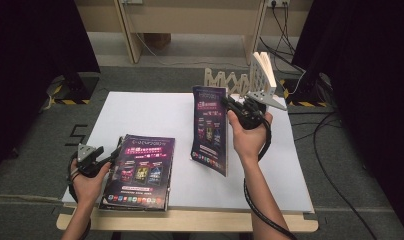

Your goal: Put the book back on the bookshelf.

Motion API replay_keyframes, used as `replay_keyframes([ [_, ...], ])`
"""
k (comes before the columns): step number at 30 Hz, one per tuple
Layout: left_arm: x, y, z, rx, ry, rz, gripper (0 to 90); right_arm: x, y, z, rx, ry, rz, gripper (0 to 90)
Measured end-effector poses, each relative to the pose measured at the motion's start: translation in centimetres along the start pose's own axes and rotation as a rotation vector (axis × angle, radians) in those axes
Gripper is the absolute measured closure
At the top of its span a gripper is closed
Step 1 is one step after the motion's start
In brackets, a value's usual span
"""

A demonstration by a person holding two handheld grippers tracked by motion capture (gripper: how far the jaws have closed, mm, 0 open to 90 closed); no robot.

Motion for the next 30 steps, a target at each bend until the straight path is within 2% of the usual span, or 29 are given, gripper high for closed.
replay_keyframes([
  [30,0.00,0.01,0.00,0.000,0.000,-0.001,36.5,-0.69,0.83,-0.98,0.028,0.001,-0.025,83.8],
])
Point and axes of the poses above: each handheld gripper's, and its own axes: y roughly backward along the jaws, x roughly out of its underside, z roughly to its left, the point moved 8 cm from there along -y, roughly forward along the jaws, and after that the axes turned 7 degrees about y, right-handed, at the moved point
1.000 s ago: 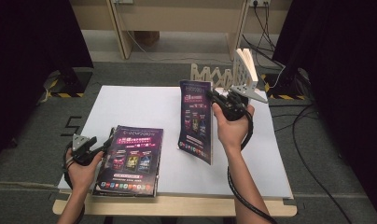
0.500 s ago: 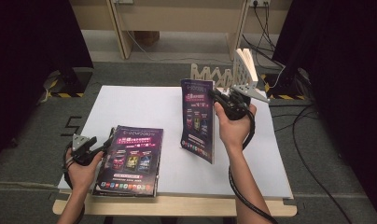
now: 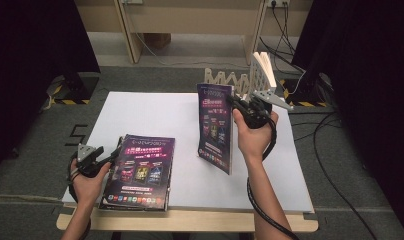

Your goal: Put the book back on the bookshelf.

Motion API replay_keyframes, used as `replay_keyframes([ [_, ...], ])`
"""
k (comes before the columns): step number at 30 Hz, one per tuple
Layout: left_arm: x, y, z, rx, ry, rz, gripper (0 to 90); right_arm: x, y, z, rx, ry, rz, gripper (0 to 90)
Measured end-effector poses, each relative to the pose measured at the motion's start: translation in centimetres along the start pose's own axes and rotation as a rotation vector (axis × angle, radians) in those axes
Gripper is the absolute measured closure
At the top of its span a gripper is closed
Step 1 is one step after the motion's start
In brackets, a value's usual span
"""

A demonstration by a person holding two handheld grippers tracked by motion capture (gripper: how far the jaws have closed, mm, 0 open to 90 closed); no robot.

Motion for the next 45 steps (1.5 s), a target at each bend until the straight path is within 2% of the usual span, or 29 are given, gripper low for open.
replay_keyframes([
  [16,0.0,0.0,0.0,0.000,0.001,0.000,36.5,-0.2,0.2,-0.5,0.015,0.003,-0.011,83.7],
  [45,0.0,0.0,0.0,0.000,0.001,0.001,36.6,-1.2,1.3,-2.2,0.087,0.027,-0.053,83.8],
])
Point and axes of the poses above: each handheld gripper's, and its own axes: y roughly backward along the jaws, x roughly out of its underside, z roughly to its left, the point moved 8 cm from there along -y, roughly forward along the jaws, and after that the axes turned 7 degrees about y, right-handed, at the moved point
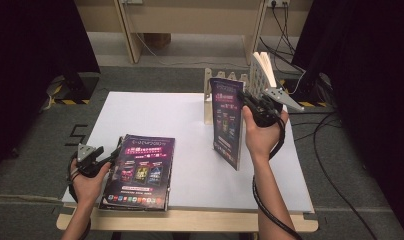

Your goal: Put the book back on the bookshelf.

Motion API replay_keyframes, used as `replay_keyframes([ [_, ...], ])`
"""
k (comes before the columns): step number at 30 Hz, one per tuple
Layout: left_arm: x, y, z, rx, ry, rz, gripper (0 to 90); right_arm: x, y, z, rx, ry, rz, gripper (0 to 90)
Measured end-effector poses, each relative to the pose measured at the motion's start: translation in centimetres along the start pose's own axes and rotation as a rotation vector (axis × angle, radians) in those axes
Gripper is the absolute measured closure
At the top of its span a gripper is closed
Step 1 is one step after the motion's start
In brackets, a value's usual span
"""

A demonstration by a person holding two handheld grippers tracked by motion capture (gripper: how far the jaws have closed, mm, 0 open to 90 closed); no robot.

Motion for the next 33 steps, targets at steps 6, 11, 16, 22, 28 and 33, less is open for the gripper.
replay_keyframes([
  [6,0.0,0.0,0.0,-0.001,0.000,0.000,36.6,-0.3,0.3,-0.6,0.018,0.007,-0.013,83.8],
  [11,0.0,0.0,0.0,-0.001,-0.001,0.000,36.6,-0.5,0.5,-0.9,0.029,0.005,-0.020,83.8],
  [16,0.0,0.0,0.0,-0.001,-0.001,0.001,36.7,-0.6,0.6,-1.1,0.033,0.010,-0.026,83.8],
  [22,0.0,0.0,0.0,-0.001,0.002,0.002,36.6,-0.9,0.6,-1.2,0.043,0.012,-0.029,83.8],
  [28,0.0,0.0,0.0,0.000,0.002,0.001,36.7,-1.3,0.8,-1.6,0.057,0.010,-0.039,83.8],
  [33,0.0,0.0,0.0,-0.001,0.002,0.003,36.7,-1.6,1.1,-2.0,0.069,0.007,-0.048,83.8],
])
Point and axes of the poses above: each handheld gripper's, and its own axes: y roughly backward along the jaws, x roughly out of its underside, z roughly to its left, the point moved 8 cm from there along -y, roughly forward along the jaws, and after that the axes turned 7 degrees about y, right-handed, at the moved point
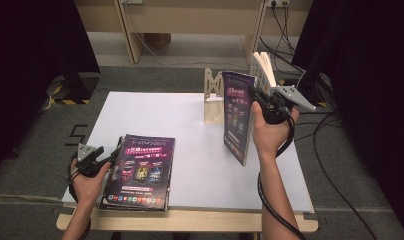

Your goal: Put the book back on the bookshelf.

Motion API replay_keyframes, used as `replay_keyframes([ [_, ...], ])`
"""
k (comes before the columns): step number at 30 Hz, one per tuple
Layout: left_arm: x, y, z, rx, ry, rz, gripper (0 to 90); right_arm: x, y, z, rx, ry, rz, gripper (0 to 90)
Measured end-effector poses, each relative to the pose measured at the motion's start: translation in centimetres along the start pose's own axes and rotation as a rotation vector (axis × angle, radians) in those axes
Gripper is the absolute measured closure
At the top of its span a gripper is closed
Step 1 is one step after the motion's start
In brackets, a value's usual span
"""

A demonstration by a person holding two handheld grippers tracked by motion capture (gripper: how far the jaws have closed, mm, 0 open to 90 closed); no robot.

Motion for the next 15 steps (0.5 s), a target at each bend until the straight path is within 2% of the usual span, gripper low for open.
replay_keyframes([
  [15,0.00,0.00,0.01,0.001,0.002,0.000,36.7,-0.17,-0.11,-0.29,0.019,0.008,-0.009,83.8],
])
Point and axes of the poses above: each handheld gripper's, and its own axes: y roughly backward along the jaws, x roughly out of its underside, z roughly to its left, the point moved 8 cm from there along -y, roughly forward along the jaws, and after that the axes turned 7 degrees about y, right-handed, at the moved point
